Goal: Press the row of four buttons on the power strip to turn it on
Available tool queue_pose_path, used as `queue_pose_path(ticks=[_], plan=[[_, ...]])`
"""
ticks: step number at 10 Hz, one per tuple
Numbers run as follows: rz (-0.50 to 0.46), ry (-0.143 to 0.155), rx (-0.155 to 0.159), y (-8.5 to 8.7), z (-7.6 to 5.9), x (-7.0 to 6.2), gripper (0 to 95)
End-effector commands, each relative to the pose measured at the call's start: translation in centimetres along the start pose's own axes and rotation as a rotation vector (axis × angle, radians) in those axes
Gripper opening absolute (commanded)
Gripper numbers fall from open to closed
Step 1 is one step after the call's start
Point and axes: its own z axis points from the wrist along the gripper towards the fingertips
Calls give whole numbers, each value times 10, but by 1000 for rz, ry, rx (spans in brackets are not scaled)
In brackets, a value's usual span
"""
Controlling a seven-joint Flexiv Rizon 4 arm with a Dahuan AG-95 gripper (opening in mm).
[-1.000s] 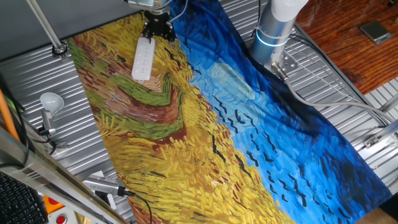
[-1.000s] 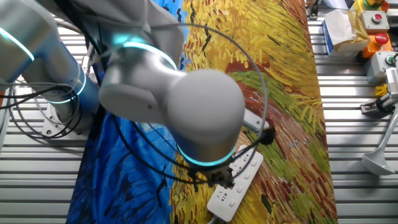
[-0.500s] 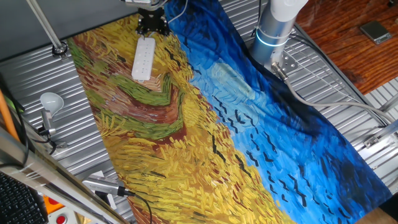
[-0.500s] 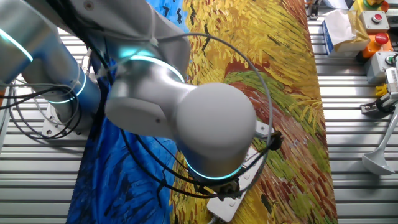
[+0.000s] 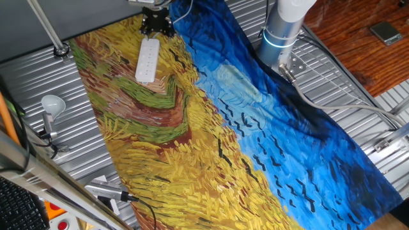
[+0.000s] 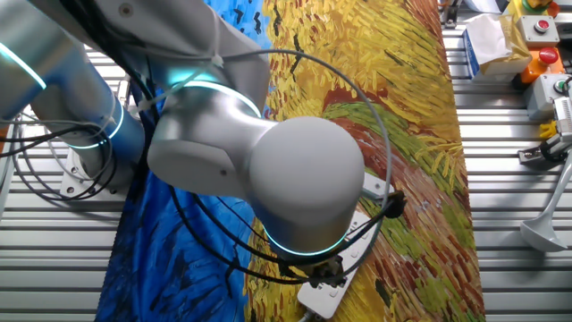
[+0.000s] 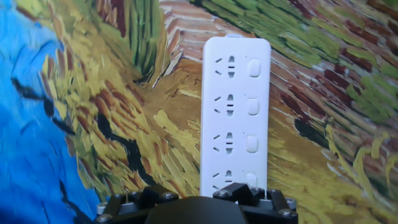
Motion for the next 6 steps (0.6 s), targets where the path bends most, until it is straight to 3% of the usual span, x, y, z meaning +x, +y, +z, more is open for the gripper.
queue_pose_path(ticks=[1, 6], plan=[[-23, -4, 0, -2, 10, -1, 760], [-32, -16, 15, -12, 32, -5, 760]])
